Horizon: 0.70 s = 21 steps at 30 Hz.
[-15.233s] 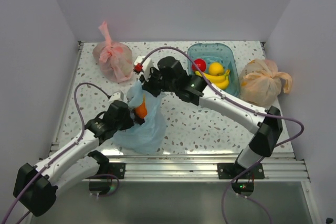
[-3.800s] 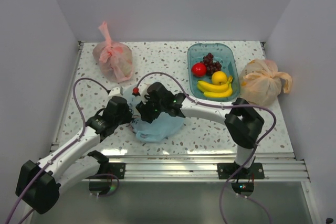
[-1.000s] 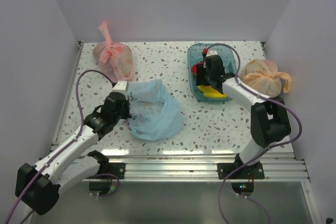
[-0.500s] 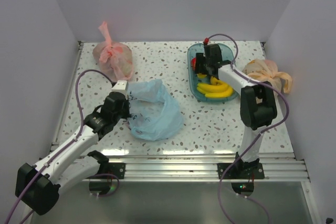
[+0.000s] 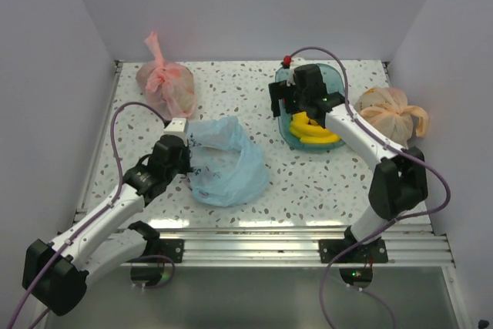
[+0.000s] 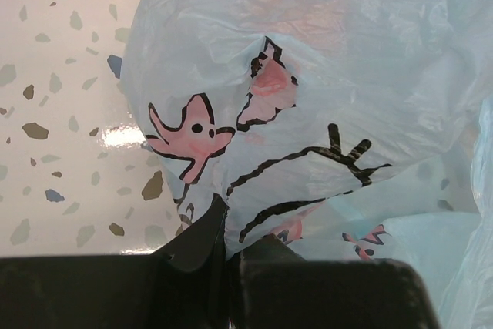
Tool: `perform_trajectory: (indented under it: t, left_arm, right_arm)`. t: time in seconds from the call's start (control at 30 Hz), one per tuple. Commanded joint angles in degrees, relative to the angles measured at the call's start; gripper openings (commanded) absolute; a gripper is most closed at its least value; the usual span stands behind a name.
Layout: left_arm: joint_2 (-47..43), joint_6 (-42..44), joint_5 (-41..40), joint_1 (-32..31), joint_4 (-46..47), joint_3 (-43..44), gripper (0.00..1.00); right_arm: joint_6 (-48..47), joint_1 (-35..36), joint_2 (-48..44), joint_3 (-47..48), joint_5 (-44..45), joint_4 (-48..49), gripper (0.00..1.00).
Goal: Untie the knot of the plastic bag and take out the fruit
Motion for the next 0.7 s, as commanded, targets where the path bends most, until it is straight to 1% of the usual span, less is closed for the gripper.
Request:
perform_trajectory:
  t: [0.0,0.03,0.1,0.13,0.23,0.3,0.33,0.37,0.43,0.47,0.5,0.53,0.57,0.63,0.67]
  left_arm:
    - [0.0,1.3,-0.3,0.4,2.6,0.0,0.06]
    - [0.2,1.3,-0.4,0.4,2.6,0.0,0.06]
    - [0.2,1.3,-0.5,0.4,2.7,-0.1,0.06]
    - [0.5,1.3,-0.5,0.4,2.7,0.0,0.05]
    - [0.9,1.3,-0.2,0.4,2.7,0.1,0.06]
    - [1.1,1.3,0.0,0.4,2.8,0.0,0.06]
    - [1.2,1.2,0.2,0.4,2.9,0.0,0.06]
    - [1.1,1.3,0.3,0.4,2.8,0.0,0.07]
    - [0.5,1.9,1.5,0.4,3.3,0.0,0.1]
    - [-0.1,1.9,2.0,0.4,3.4,0.0,0.17]
    - [-0.8,1.9,2.6,0.4,3.6,-0.1,0.24]
    - [-2.3,1.7,4.9,0.4,3.6,0.2,0.32]
    - [-3.3,1.5,6.0,0.4,3.4,0.7,0.54]
    - [-5.6,0.9,8.4,0.4,1.8,3.3,0.73]
    - [-6.0,0.7,8.9,0.4,0.9,4.5,0.84]
  right_arm:
    - [-6.8,4.9,-3.4,1.9,-10.4,-0.2,0.99]
    - [-6.8,7.3,-3.2,2.5,-11.1,-1.4,0.99]
    - [-6.9,10.1,-2.8,3.6,-12.4,-2.0,0.99]
    - [-6.8,13.0,-2.7,3.7,-13.1,-2.1,0.99]
    - [-3.5,18.6,-3.8,1.7,-13.1,0.8,0.99]
    - [1.7,20.5,-5.8,-2.8,-11.7,3.9,0.99]
    - [3.3,21.8,-6.4,-4.6,-11.3,7.4,0.99]
    - [5.1,22.1,-7.2,-8.3,-9.0,8.9,0.99]
    - [10.5,22.4,-9.6,-12.2,-7.5,13.4,0.98]
    - [12.4,22.3,-10.6,-16.1,-5.1,14.8,0.99]
    - [16.0,22.3,-11.5,-17.9,-4.2,16.1,0.99]
    - [17.2,22.3,-13.3,-19.4,-2.9,17.4,0.99]
    - [18.3,22.4,-14.1,-21.9,-1.6,17.9,0.99]
    - [20.2,22.3,-16.7,-25.0,-0.7,18.7,0.99]
    - [20.5,22.4,-17.6,-26.1,-0.1,19.0,0.99]
